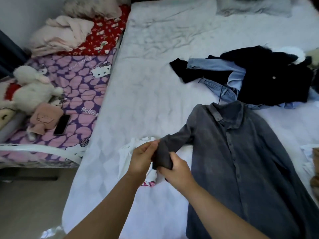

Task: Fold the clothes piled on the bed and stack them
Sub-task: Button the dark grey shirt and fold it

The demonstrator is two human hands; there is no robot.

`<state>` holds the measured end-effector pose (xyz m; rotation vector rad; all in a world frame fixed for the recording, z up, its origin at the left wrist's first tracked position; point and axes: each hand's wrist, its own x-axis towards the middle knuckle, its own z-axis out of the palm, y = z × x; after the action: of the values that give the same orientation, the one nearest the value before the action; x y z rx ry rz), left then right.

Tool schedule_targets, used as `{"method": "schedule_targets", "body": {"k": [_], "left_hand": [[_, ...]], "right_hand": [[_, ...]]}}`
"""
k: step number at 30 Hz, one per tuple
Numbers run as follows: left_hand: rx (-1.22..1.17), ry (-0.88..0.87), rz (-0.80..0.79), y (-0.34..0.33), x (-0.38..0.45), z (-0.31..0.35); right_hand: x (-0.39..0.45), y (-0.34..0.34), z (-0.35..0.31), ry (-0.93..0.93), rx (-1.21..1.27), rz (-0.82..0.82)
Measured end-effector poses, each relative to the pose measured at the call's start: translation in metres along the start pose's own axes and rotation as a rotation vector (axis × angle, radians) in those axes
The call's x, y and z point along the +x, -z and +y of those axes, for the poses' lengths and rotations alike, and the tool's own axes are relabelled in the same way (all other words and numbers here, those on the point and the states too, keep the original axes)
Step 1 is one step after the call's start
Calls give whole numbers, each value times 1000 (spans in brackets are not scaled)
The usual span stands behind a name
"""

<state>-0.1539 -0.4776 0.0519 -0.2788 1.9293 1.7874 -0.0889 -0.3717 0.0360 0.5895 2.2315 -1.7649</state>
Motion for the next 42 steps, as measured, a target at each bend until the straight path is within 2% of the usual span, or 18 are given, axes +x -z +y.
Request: {"method": "schedule_targets", "body": {"k": [2, 5, 9, 11, 13, 15, 20, 26, 31, 35, 39, 41, 42], "left_hand": [[-32, -35, -131, -13, 3, 8], [102, -58, -127, -39, 10, 7], [251, -6, -133, -77, 19, -9], [303, 13, -134, -97, 22, -20], [355, 41, -148, -116, 24, -32], [423, 64, -163, -130, 27, -43], [543, 144, -165, -157, 47, -69], [773, 162, -98, -172, 91, -94], [986, 26, -12, -169, 140, -106], [1153, -129, 27, -158, 189, -114], [1567, -302, -160, -143, 233, -117], [1719, -539, -258, -134, 252, -110], [1734, -665, -288, -128, 262, -107]], "right_hand": [[3, 29, 5, -29, 51, 193], [4, 82, 21, -158, 160, 415], [-13, 151, 67, -365, 141, 617], [-26, 178, 93, -468, 71, 649], [-36, 196, 122, -585, -12, 620], [-40, 204, 142, -625, -44, 577], [-14, 217, 167, -563, -118, 476], [47, 221, 178, -435, -300, 202], [105, 208, 185, -275, -415, 93], [143, 187, 189, -187, -484, 77], [170, 171, 190, -227, -545, 59], [178, 167, 193, -222, -580, 54], [181, 167, 195, -208, -556, 112]]}}
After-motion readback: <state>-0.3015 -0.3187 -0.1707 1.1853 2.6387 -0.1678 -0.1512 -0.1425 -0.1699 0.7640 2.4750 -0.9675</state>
